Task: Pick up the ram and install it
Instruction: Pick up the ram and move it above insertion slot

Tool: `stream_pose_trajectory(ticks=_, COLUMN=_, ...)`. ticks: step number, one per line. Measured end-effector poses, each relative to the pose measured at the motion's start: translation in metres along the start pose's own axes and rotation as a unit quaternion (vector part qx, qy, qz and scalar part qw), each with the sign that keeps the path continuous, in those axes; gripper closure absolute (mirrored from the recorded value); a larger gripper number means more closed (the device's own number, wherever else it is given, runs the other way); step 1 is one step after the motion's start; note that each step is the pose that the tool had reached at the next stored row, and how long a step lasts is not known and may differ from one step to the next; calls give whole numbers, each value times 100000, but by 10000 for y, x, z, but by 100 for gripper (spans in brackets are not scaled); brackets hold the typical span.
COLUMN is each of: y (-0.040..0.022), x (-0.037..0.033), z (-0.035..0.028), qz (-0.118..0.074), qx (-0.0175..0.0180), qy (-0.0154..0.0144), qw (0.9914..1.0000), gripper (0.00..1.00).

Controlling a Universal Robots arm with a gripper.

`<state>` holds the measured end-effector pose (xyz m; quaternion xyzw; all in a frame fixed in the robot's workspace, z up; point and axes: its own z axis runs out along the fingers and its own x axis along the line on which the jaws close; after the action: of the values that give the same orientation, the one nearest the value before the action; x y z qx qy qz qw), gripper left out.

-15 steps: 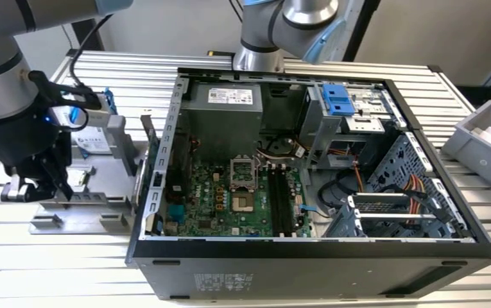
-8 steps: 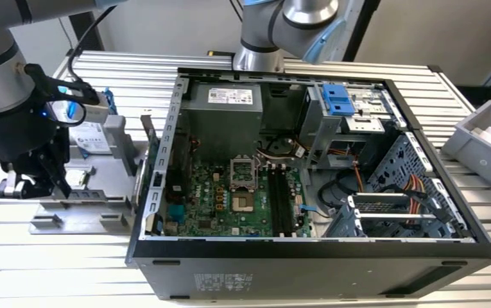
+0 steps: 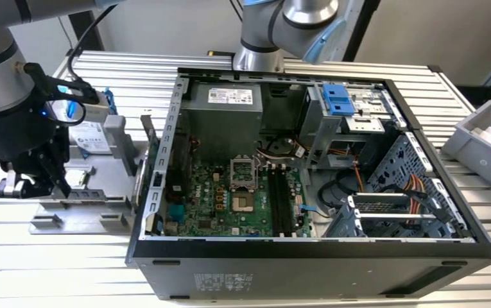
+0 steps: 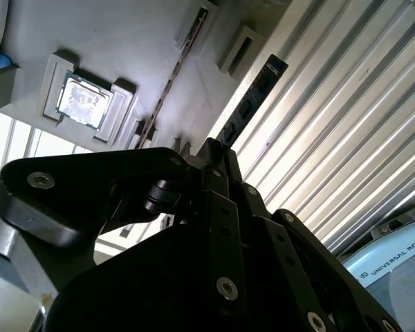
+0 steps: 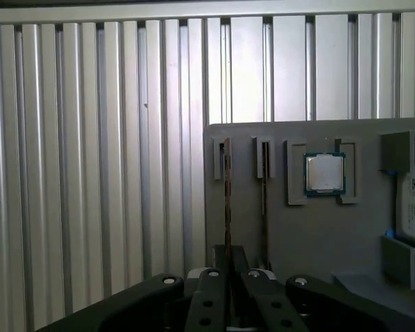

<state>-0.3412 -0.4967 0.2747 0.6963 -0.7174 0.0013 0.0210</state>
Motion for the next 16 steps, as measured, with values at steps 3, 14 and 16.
stream_pose_trajectory(ticks=3, y=0, x=1, z=-3, qz=-13, qx=-32, qy=-303, qw=100000, gripper=100)
stream_pose_trajectory(ticks=14, y=1, x=0, z=-16, qz=-33, qx=-71, qy=-2529, qw=99968, gripper=100)
stream_pose_trajectory(ticks=16, y=1, x=1, z=-25, qz=-35, qx=-73, qy=-2540, qw=99968, gripper=100)
